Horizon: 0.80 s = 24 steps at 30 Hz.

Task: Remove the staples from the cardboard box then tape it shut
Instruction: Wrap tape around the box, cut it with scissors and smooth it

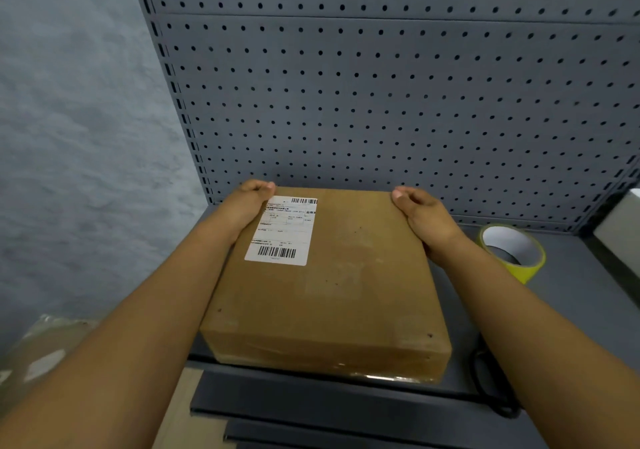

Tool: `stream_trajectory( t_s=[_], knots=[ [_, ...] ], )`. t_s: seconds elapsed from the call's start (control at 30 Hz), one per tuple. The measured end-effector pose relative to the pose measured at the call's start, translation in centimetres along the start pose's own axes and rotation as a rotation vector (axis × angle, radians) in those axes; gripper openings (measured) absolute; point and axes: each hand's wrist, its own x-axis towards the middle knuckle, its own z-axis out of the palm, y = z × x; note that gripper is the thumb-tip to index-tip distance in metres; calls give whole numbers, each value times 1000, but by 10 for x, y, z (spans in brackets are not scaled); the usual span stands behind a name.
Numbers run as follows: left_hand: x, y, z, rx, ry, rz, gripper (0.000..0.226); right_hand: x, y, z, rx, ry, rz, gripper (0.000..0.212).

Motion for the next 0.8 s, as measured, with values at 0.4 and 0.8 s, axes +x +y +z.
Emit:
stream_trajectory(
  t_s=[0.4, 0.8],
  knots=[
    [7, 4, 8, 406, 62, 161, 35, 9, -13, -4, -376, 16, -60, 48],
    [-8, 15, 4, 854, 219, 302, 51, -15, -34, 4, -748, 98, -224, 43]
  ],
)
